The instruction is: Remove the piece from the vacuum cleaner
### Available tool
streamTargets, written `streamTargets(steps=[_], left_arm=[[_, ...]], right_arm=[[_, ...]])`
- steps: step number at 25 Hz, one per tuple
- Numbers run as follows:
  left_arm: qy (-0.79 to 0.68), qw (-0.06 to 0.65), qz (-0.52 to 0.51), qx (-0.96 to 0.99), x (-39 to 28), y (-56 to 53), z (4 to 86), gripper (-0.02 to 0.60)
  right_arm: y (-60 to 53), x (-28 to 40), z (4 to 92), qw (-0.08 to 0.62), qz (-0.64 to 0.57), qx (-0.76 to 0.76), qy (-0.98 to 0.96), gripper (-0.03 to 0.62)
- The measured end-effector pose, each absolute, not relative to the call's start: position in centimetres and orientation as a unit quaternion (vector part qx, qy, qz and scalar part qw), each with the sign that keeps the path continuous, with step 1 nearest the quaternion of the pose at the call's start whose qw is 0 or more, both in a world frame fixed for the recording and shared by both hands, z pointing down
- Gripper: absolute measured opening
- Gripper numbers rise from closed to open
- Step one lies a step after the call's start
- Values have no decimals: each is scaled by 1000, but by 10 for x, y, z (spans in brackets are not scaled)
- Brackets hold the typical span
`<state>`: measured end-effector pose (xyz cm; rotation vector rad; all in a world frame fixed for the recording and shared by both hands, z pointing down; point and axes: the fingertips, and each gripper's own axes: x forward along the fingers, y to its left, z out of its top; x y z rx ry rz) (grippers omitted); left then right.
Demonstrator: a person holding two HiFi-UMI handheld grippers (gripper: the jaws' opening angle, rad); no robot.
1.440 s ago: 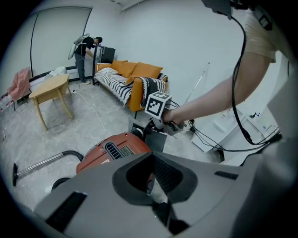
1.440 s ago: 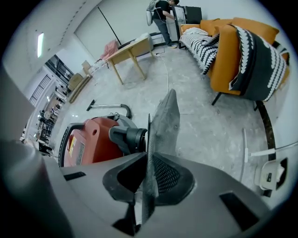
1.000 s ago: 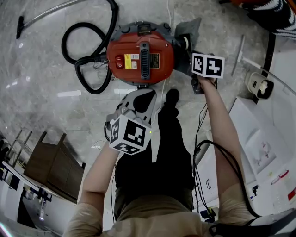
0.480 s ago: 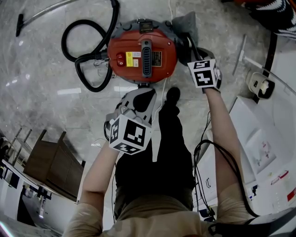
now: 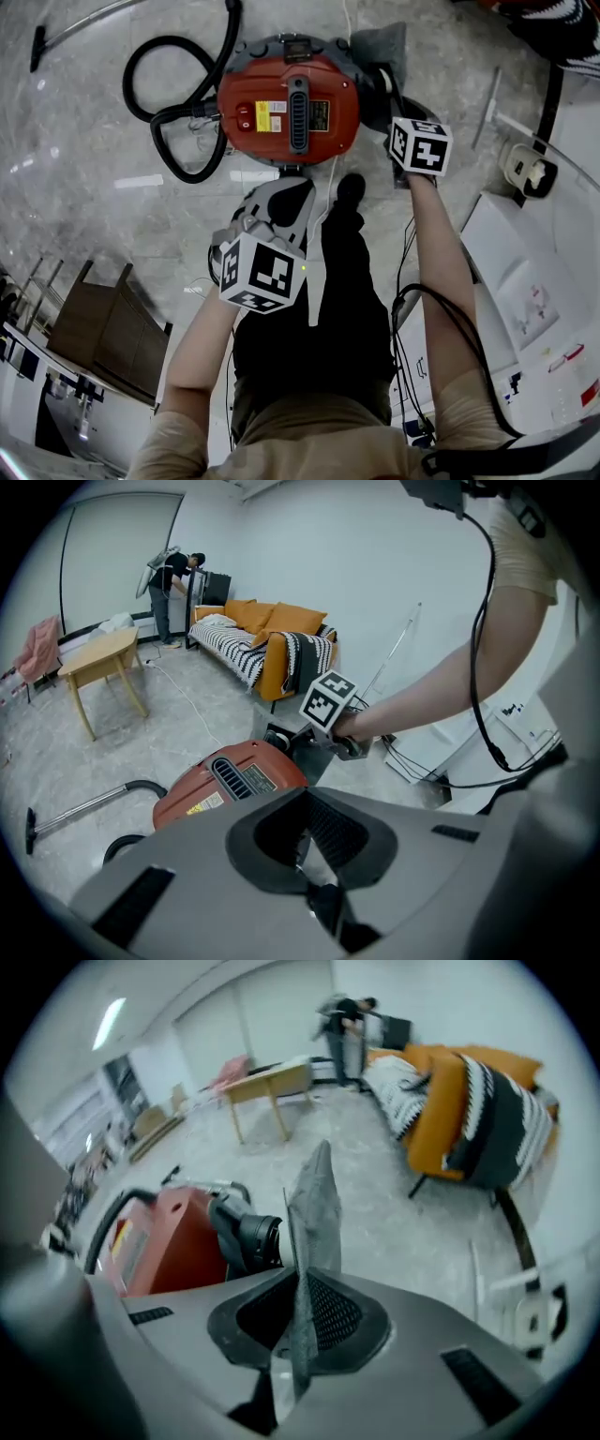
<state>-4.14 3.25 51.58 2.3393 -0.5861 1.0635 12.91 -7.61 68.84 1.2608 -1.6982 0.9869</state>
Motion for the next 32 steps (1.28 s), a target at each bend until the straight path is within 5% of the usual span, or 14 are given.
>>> streamTargets(steps=[6,18,20,25,32], left_arm=[[-212,252,386,862,-35,36,514,-3],[-211,253,388,861,-31,43,516,-3],[-211,252,388,861,-29,44,516,-3],[-212,251,390,860,-29,46,517,-3],[-211,248,395,859,-29,50,518,-3]], right_arm=[[-72,132,691,158,623,546,-538,38],[-70,133,693,24,722,514,-462,43],[-71,133,694,56,704,515,-485,43],[-72,131,692,297,533,497,-617,32],[-68,133,695,473,324,409,-710,34]])
